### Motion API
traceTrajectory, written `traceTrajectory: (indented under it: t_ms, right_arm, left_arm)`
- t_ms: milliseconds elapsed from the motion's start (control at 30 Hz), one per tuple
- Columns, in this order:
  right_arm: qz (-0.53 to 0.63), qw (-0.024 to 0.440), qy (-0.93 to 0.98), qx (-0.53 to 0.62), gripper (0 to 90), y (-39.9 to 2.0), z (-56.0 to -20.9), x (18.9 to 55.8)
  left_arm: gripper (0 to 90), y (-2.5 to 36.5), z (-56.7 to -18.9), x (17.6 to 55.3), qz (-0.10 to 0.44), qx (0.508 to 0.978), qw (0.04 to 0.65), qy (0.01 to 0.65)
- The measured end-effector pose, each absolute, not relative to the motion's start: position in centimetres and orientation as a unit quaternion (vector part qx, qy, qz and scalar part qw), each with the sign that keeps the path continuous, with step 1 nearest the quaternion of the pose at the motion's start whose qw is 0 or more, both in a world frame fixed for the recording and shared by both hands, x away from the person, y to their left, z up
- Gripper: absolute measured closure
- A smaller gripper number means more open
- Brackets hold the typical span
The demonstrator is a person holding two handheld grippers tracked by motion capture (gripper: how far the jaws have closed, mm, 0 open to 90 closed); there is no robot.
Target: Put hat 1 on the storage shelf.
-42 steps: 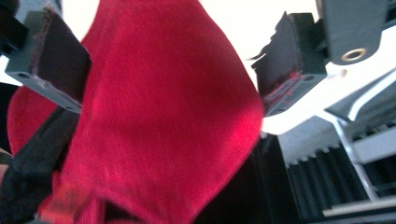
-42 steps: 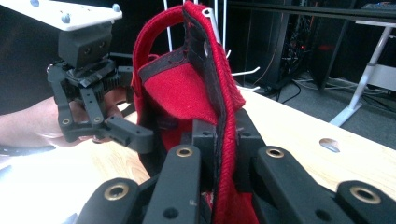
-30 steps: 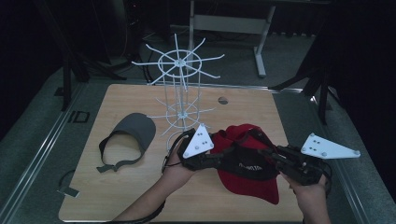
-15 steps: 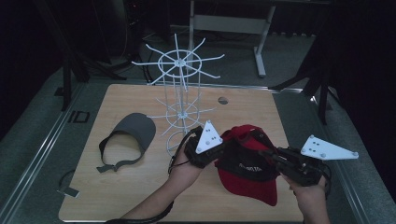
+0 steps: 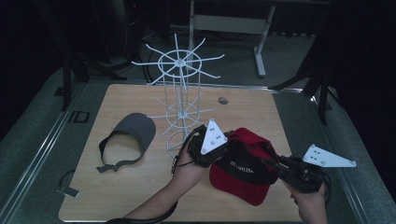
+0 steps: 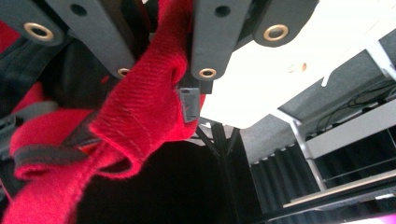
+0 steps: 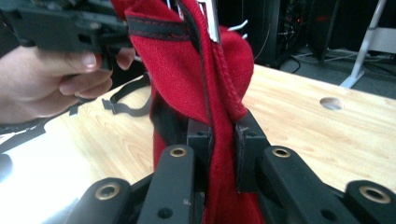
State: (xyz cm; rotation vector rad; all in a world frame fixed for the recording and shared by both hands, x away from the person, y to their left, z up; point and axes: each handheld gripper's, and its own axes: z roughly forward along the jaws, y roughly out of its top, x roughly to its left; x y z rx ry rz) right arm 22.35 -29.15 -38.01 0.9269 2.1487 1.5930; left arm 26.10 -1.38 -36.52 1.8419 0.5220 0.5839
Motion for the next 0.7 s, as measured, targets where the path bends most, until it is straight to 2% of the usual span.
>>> traceTrajectory:
  t_ms: [133, 300, 400, 500, 700]
  right_arm:
    - [0.551, 0.146, 0.756, 0.320, 77.8, -29.4, -38.5, 22.2]
    - [0.552, 0.141, 0.765, 0.301, 55.6, -29.7, -38.5, 21.8]
    - [0.567, 0.130, 0.764, 0.280, 46.6, -29.9, -38.3, 21.4]
    - [0.583, 0.128, 0.757, 0.265, 45.3, -30.2, -37.8, 21.1]
    - [0.573, 0.164, 0.760, 0.257, 51.2, -30.6, -36.9, 21.7]
  left_arm:
    - [87.4, -1.5, -36.5, 26.0, 0.244, 0.775, 0.540, 0.217]
    - [87.4, -1.4, -36.1, 25.9, 0.245, 0.770, 0.549, 0.214]
    - [87.4, -1.3, -35.9, 25.7, 0.243, 0.766, 0.556, 0.211]
    - [87.4, -1.3, -36.0, 25.6, 0.241, 0.768, 0.558, 0.205]
    - [87.3, -0.7, -35.7, 25.5, 0.230, 0.767, 0.568, 0.189]
